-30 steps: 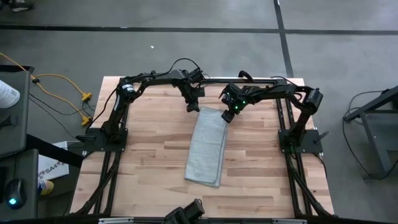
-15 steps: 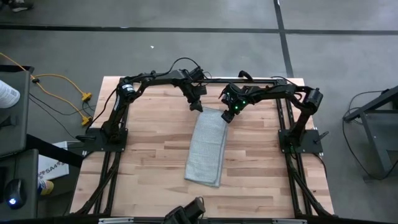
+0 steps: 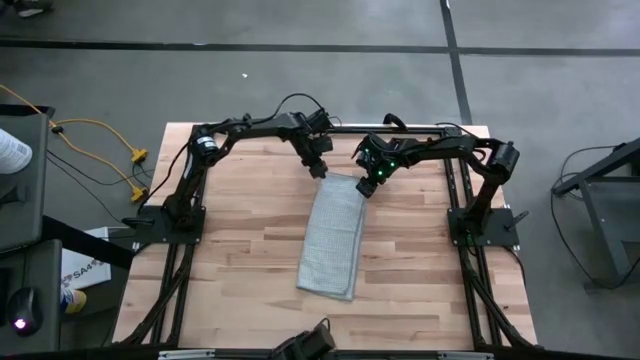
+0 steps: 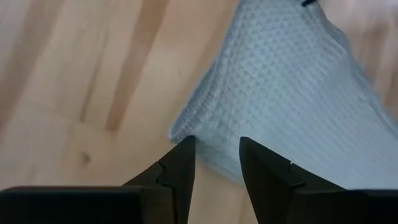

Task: Fold microfiber towels
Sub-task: Fold the gray microfiber towel

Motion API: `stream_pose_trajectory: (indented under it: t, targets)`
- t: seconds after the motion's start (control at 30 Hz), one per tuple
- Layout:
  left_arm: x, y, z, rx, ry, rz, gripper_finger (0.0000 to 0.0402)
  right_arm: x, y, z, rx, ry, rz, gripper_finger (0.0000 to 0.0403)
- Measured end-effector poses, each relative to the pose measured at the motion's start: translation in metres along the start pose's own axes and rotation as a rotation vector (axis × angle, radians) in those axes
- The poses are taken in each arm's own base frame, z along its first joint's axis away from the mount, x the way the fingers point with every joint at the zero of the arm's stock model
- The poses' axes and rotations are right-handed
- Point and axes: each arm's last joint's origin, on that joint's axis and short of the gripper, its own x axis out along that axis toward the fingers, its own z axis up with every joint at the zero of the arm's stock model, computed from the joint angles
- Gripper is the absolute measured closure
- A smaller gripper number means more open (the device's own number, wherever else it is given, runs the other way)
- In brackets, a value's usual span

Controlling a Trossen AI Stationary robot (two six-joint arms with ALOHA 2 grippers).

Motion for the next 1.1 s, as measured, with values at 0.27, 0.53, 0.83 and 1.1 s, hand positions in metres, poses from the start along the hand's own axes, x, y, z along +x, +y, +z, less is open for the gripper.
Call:
stream_pose_trajectory:
  t: [0.27, 0.53, 0.83, 1.1]
  targets:
    - [-0.007, -0.013, 0.008, 0.042, 0.038, 0.167, 0.0274, 0.000, 0.000, 0.000, 0.000, 0.000, 0.002, 0.0252]
    - [-0.014, -0.003, 0.004, 0.005, 0.056, 0.122, 0.0274, 0.000, 0.000, 0.000, 0.000, 0.000, 0.003, 0.0252]
    - [0.000, 0.005, -0.002, -0.026, 0.102, 0.067, 0.0274, 0.000, 0.000, 0.000, 0.001, 0.002, 0.017, 0.0252]
    - [0.001, 0.006, -0.001, -0.033, 0.098, 0.049, 0.0274, 0.000, 0.001, 0.000, 0.000, 0.005, 0.027, 0.0252]
